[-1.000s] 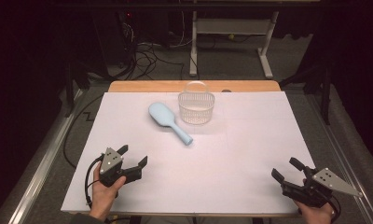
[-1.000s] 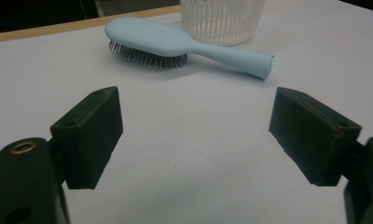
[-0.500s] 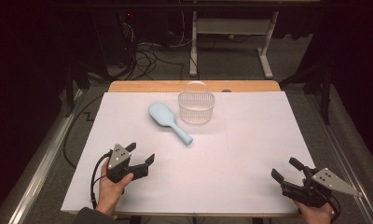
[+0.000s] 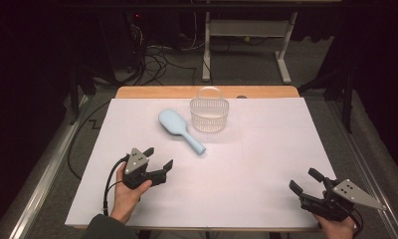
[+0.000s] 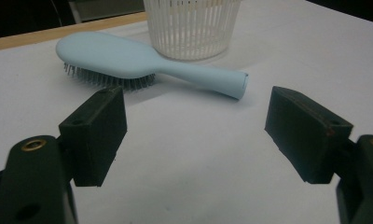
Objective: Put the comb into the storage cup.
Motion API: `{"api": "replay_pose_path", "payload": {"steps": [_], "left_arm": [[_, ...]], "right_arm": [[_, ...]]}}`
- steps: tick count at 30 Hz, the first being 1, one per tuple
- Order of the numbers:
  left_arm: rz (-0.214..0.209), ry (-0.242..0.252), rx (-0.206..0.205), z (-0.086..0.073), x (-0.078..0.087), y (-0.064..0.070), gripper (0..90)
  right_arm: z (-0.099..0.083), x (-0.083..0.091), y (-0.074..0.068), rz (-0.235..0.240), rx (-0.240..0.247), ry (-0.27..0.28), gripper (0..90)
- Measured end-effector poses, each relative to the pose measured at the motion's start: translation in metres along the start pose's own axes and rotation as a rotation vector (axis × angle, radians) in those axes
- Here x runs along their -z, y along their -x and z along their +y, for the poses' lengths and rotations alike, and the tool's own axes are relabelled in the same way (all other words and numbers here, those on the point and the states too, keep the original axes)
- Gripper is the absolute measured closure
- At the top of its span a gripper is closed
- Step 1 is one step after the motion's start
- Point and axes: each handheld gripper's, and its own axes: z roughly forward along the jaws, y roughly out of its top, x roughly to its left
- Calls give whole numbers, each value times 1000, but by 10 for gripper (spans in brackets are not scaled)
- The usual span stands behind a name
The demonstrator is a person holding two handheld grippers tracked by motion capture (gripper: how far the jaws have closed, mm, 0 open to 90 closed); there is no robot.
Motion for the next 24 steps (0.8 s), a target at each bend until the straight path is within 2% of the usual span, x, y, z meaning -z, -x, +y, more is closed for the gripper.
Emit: {"api": "replay_pose_path", "payload": {"steps": [11, 24], "left_arm": [[-22, -19, 10, 6, -13, 1, 233], [-35, -35, -14, 19, -28, 7, 238]], "right_arm": [[0, 0, -1, -3, 6, -4, 194], [0, 0, 0, -4, 6, -5, 194]]}}
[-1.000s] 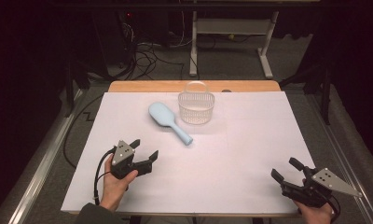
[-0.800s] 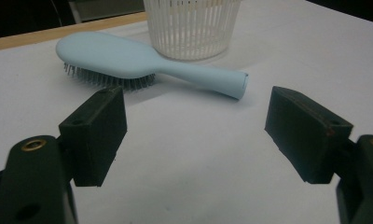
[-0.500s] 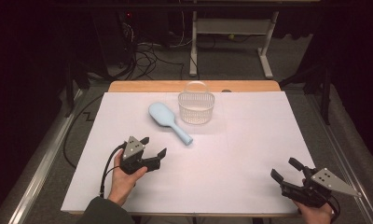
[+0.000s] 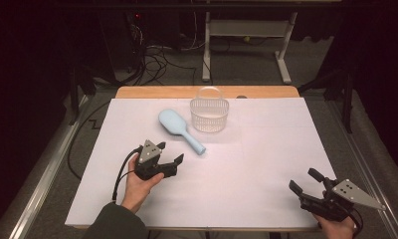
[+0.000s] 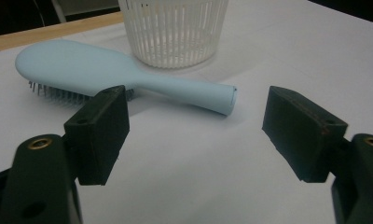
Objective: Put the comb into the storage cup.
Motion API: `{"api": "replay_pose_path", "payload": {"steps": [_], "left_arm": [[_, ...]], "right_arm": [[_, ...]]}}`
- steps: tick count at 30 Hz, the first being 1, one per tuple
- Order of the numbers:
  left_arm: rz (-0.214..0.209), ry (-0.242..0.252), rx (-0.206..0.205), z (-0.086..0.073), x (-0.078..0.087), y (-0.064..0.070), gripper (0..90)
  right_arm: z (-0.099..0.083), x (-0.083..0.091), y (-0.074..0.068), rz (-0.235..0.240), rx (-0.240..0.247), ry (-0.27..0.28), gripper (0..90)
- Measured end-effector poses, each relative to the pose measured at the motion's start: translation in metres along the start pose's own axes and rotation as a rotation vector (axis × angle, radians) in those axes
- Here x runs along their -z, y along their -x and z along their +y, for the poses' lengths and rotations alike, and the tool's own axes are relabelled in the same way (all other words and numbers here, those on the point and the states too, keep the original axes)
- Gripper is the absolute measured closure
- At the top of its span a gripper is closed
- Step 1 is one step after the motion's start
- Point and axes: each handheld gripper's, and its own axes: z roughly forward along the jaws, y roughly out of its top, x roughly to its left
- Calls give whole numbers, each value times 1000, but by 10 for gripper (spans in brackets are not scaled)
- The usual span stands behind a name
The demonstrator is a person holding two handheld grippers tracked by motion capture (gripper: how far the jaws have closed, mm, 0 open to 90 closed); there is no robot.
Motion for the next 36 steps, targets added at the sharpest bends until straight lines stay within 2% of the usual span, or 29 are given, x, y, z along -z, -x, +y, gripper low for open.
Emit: {"api": "replay_pose_path", "payload": {"steps": [9, 21, 27, 34, 36], "left_arm": [[-12, -8, 10, 5, -9, 0, 249], [-26, -37, 4, 19, -21, 1, 257], [-19, -70, -9, 29, -28, 0, 279], [-34, -107, -30, 43, -36, -2, 342], [-37, -114, -25, 46, -39, -2, 348]], "right_arm": [[0, 0, 0, 2, 1, 1, 194], [0, 0, 0, 1, 1, -3, 196], [0, 0, 0, 2, -4, -1, 196], [0, 0, 0, 4, -2, 1, 196], [0, 0, 0, 4, -4, 1, 196]]}}
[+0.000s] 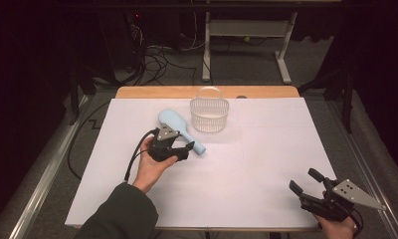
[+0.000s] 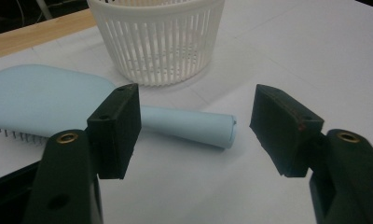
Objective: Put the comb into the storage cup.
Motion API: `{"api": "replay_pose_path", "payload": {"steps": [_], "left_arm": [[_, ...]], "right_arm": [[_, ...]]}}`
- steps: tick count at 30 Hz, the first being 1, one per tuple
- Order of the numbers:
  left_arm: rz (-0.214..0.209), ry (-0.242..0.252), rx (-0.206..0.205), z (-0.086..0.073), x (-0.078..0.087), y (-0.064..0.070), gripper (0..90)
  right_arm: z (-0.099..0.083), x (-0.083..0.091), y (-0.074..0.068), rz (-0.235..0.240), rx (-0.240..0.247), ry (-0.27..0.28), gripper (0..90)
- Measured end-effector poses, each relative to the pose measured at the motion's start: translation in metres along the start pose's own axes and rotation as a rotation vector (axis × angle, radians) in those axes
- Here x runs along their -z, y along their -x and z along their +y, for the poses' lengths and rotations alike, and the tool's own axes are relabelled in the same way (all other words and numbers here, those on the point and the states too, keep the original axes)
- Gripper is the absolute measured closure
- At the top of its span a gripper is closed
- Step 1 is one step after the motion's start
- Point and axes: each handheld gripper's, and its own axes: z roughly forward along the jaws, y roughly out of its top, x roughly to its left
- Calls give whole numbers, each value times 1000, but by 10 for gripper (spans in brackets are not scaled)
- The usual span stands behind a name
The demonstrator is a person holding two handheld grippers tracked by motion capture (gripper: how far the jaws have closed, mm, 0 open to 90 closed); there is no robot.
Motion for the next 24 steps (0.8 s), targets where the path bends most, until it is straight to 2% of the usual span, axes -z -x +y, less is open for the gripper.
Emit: {"api": "replay_pose_path", "payload": {"steps": [5, 9, 16, 20, 24], "left_arm": [[0, -37, -23, 8, -4, 0, 365], [8, -67, -15, 12, -10, -8, 389], [1, -151, -41, 27, -22, -9, 398], [-8, -209, -40, 35, -32, -11, 403], [-17, -257, -21, 39, -39, -13, 422]], "right_arm": [[0, 0, 0, 2, 1, 1, 196], [0, 0, 0, 4, 2, 0, 198], [0, -1, 0, 7, -2, -3, 201], [0, 0, 0, 7, -2, -3, 201], [0, -1, 0, 7, -5, -4, 202]]}}
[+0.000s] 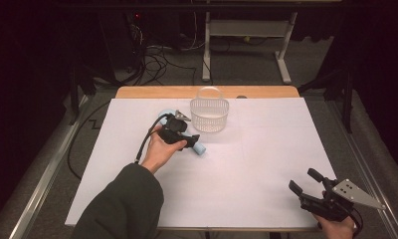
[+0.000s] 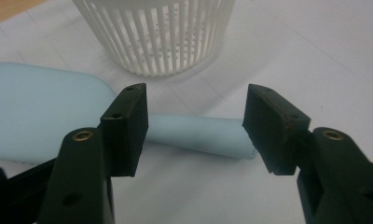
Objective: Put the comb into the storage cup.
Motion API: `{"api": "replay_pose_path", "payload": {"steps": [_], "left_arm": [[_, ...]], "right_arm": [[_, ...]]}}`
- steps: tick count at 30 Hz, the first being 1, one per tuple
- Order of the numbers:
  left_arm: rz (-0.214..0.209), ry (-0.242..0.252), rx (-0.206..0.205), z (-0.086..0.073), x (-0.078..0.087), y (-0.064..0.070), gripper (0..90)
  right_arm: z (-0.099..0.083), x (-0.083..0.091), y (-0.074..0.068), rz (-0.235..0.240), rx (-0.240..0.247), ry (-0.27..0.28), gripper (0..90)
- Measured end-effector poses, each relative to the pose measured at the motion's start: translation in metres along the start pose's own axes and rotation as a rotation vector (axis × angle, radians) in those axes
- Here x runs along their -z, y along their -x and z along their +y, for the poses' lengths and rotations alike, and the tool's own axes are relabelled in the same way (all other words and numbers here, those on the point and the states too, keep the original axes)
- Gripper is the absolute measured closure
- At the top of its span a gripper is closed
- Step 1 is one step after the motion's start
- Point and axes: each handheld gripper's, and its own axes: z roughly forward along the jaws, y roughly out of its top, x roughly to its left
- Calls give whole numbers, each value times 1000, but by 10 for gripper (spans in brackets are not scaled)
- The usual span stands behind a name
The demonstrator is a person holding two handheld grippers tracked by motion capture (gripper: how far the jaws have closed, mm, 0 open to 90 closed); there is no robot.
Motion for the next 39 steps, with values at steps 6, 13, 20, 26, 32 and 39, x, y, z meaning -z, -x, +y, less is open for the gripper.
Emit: {"api": "replay_pose_path", "payload": {"steps": [6, 13, 20, 26, 32, 39], "left_arm": [[16, -57, -29, 12, -8, 3, 457], [18, -105, -20, 21, -21, 1, 474], [4, -170, 8, 25, -35, -1, 573], [1, -204, 25, 25, -44, -4, 646], [1, -232, 31, 25, -49, -6, 682], [3, -250, 35, 27, -52, -7, 761]], "right_arm": [[0, 0, 0, 3, -2, 0, 203], [0, 0, 0, 6, -1, 0, 202], [0, -1, 0, 12, 0, 0, 202], [0, -1, -1, 16, 4, -2, 202], [0, -1, -1, 15, 6, -1, 202], [0, -1, -1, 16, 12, -4, 202]]}}
